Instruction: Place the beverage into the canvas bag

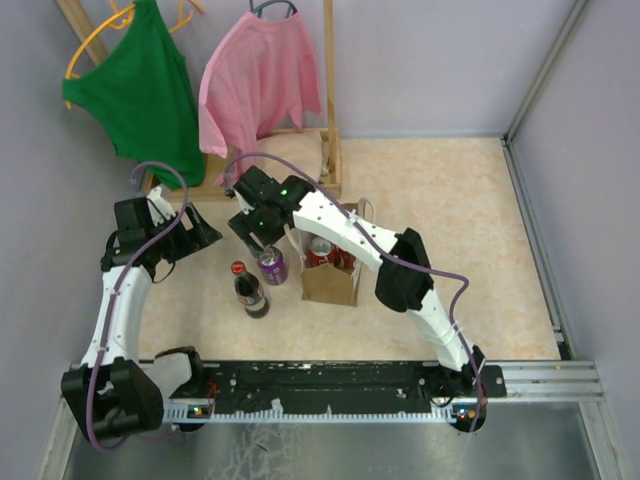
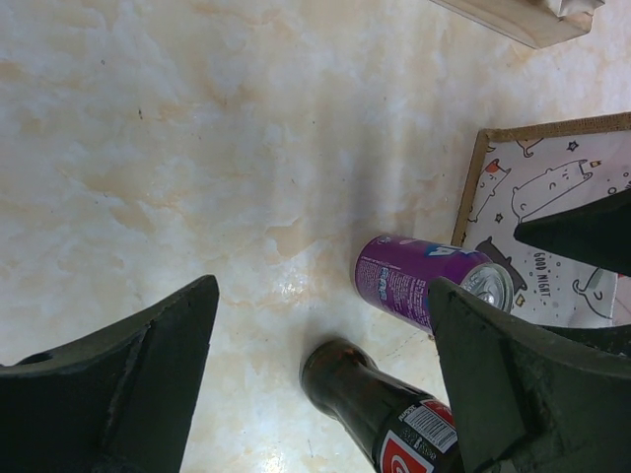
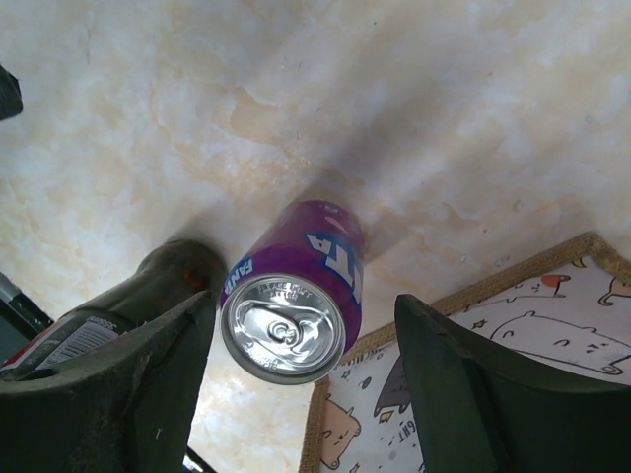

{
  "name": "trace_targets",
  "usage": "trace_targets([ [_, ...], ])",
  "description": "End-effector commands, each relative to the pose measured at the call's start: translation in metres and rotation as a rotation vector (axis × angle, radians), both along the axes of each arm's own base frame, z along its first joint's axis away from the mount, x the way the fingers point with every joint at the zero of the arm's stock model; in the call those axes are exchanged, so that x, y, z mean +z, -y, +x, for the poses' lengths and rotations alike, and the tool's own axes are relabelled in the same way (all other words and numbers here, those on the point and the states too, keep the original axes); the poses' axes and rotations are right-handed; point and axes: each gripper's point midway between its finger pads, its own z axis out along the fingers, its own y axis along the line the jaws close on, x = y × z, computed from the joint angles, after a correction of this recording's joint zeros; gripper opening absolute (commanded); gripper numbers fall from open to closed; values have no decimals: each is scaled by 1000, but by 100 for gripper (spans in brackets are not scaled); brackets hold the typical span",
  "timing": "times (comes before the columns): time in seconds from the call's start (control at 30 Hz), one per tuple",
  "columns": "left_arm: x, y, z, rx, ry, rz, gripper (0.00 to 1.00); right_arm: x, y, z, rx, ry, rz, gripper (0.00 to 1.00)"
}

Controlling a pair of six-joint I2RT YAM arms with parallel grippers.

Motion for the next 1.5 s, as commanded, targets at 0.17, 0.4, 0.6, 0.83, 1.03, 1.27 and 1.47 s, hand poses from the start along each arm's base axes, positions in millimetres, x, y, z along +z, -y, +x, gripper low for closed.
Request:
trace_targets([
  [0.17, 5, -4, 4, 23, 13, -3, 92, -24, -2, -23, 33, -80, -50, 74],
  [0.4, 4, -4, 3, 23, 12, -2, 92, -40, 1, -27, 21, -101, -94, 74],
  [0.6, 4, -3, 4, 22, 12, -5, 92, -46, 7, -24, -1, -96, -127, 70],
  [0.83, 5, -4, 5, 19, 15, -4, 92, -44, 11, -24, -10, -96, -153, 68],
  [1.03, 5, -2, 5, 12, 14, -9, 92, -48, 13, -31, 3, -132, -162, 76],
  [1.27, 5, -2, 4, 6, 13, -10, 91, -50, 16, -35, 8, -150, -173, 78],
  [1.47, 5, -1, 5, 4, 14, -11, 91, -47, 16, -32, 2, -133, -175, 52],
])
